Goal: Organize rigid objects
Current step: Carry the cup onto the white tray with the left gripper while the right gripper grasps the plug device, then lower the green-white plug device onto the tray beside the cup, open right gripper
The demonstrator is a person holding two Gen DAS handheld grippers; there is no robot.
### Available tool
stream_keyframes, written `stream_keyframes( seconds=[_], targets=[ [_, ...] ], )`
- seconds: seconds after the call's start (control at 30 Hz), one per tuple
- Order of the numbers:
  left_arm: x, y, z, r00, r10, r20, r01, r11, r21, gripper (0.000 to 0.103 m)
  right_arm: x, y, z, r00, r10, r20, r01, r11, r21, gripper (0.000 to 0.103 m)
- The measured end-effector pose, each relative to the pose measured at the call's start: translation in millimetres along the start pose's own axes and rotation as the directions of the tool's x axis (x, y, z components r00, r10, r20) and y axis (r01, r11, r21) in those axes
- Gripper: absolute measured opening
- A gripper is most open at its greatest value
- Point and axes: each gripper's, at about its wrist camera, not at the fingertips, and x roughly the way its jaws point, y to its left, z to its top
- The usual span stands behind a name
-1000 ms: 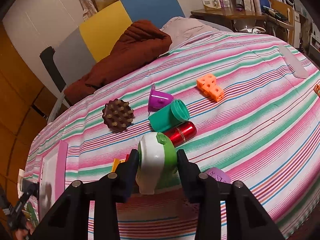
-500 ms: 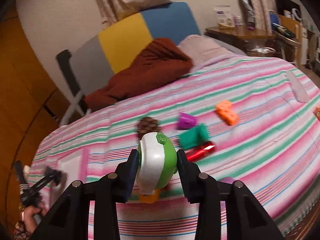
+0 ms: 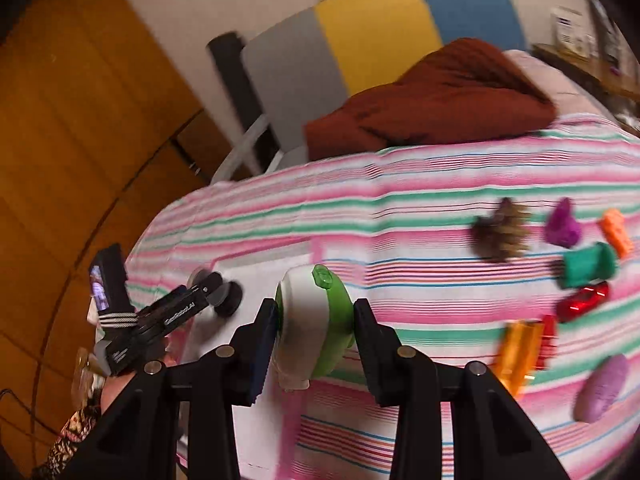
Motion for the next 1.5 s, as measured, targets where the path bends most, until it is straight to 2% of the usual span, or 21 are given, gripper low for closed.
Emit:
stream_keyframes(
  seconds=[0.17, 0.33, 0.63, 0.83, 0.87, 0.97, 1.1, 1.23, 1.5],
  targets=[
    [-37.8, 13.8, -23.3, 0.998, 0.016, 0.063, -0.012, 0.998, -0.054, 0.097, 33.7, 28.7, -4.8, 0.998, 0.021, -0.061, -0.024, 0.999, -0.036, 0.038],
    [-62.9, 29.4, -58.5, 0.998, 0.022, 0.056, -0.016, 0.994, -0.105, 0.098, 64.5, 44.6, -3.1, 0.992, 0.017, -0.128, -0.024, 0.998, -0.057, 0.038],
    [-77.4, 44.5, -85.7, 1.000, 0.003, 0.027, 0.001, 0.989, -0.149, 0.098, 119.6, 77.0, 10.9, 0.968, -0.145, -0.203, 0.113, 0.981, -0.160, 0.038],
    [-83.5, 53.3, -88.1, 0.999, -0.001, 0.032, 0.007, 0.985, -0.173, 0.098, 143.1, 93.6, 18.4, 0.953, -0.237, -0.189, 0.194, 0.956, -0.219, 0.038],
    [-84.5, 54.7, -88.4, 0.999, 0.000, 0.034, 0.006, 0.984, -0.180, 0.098, 147.8, 95.5, 20.5, 0.954, -0.234, -0.185, 0.193, 0.958, -0.213, 0.038],
    [-85.9, 57.8, -89.9, 1.000, -0.004, 0.028, 0.009, 0.982, -0.189, 0.098, 151.7, 99.1, 28.5, 0.976, -0.150, -0.160, 0.122, 0.977, -0.173, 0.039],
    [-87.8, 61.9, -93.3, 1.000, -0.003, 0.024, 0.008, 0.980, -0.200, 0.098, 133.7, 94.3, 33.0, 0.994, -0.052, -0.100, 0.040, 0.992, -0.117, 0.040],
    [-87.2, 63.8, -95.9, 1.000, -0.013, 0.012, 0.015, 0.976, -0.219, 0.098, 121.3, 88.2, 26.3, 0.994, -0.070, -0.087, 0.057, 0.989, -0.140, 0.040],
    [-94.5, 57.9, -97.3, 1.000, -0.016, 0.017, 0.019, 0.977, -0.211, 0.098, 129.0, 81.1, -3.4, 0.982, -0.074, -0.171, 0.052, 0.990, -0.131, 0.040]
  ],
)
